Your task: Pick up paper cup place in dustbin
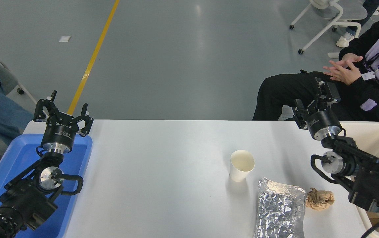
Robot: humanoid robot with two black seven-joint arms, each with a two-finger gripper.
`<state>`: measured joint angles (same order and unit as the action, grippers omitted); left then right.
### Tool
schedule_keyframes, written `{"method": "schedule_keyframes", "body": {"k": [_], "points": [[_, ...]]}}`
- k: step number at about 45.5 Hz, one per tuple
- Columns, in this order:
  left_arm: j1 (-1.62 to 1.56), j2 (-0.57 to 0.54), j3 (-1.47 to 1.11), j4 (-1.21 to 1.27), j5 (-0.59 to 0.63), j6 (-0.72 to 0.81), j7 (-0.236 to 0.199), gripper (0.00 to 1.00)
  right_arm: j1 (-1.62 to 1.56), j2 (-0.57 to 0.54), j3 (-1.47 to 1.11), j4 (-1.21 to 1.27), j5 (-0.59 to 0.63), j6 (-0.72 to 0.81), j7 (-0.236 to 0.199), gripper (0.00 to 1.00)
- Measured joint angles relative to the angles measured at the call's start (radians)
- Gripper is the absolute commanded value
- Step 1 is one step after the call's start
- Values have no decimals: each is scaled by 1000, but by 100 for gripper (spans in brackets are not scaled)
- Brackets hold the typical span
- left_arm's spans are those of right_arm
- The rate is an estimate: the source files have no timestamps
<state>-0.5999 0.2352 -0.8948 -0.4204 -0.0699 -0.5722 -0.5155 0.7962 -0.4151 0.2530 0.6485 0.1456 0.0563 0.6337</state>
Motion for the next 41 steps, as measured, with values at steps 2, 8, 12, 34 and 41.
{"method": "schedule_keyframes", "body": {"k": [2,8,12,34,41], "points": [[0,0,0,0,0,0,0,99,31,-21,-60,16,33,4,0,100],[0,0,0,0,1,0,0,99,127,-87,-244,89,90,23,-1,100],[0,1,0,0,1,0,0,99,213,-121,-400,150,112,34,-1,100],[0,1,0,0,1,-1,0,99,886,-167,-1247,470,150,56,-1,100],[0,1,0,0,1,-1,0,99,1049,-111,-1417,501,154,57,0,100]]}}
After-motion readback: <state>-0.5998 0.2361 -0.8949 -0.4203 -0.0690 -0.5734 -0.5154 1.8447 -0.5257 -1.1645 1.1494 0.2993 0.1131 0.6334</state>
